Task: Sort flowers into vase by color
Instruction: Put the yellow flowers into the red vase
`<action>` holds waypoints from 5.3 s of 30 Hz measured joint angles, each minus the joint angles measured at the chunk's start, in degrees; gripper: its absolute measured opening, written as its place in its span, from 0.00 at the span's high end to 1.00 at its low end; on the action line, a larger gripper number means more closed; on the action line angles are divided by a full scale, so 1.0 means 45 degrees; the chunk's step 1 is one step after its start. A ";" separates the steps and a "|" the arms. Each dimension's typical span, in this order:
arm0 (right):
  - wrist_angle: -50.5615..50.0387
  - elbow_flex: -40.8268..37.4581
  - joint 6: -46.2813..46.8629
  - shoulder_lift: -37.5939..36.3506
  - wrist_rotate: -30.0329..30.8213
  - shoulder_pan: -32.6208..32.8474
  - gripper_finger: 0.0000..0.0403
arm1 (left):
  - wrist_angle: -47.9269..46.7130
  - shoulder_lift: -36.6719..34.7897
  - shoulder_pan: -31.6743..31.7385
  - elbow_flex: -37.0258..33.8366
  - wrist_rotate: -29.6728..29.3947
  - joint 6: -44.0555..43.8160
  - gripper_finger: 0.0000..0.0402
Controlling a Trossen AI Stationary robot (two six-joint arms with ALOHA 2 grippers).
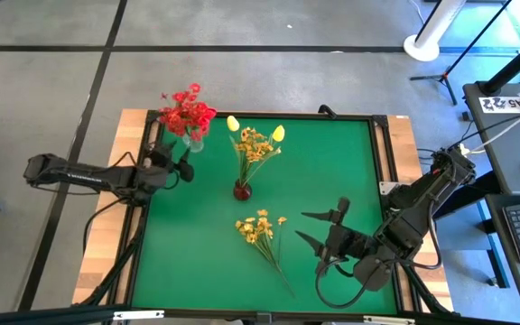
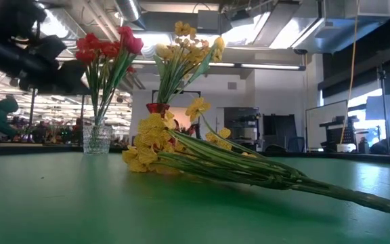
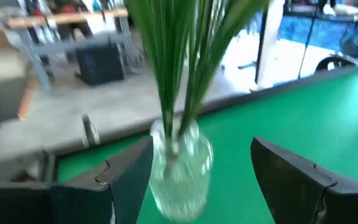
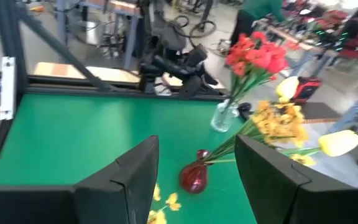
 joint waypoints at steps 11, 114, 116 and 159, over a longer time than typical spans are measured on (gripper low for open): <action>-0.0634 0.0005 0.2038 0.0724 -0.4799 -0.0551 0.48 | -0.2230 0.0009 -0.1388 0.0000 0.9297 -0.5287 0.34; 2.5038 -0.6120 -0.5045 0.6839 -1.0216 -0.9228 0.98 | 0.7454 0.0593 -0.8683 0.0010 0.6247 0.2888 0.34; 2.4729 -0.6115 -0.5045 0.6839 -1.0212 -0.9228 0.96 | 0.7454 0.0593 -0.8683 0.0010 0.6252 0.2888 0.34; 2.3276 -0.6115 -0.7736 0.6651 -0.3954 -0.7125 0.75 | 0.7429 0.0593 -0.8688 0.0010 0.6248 0.2874 0.34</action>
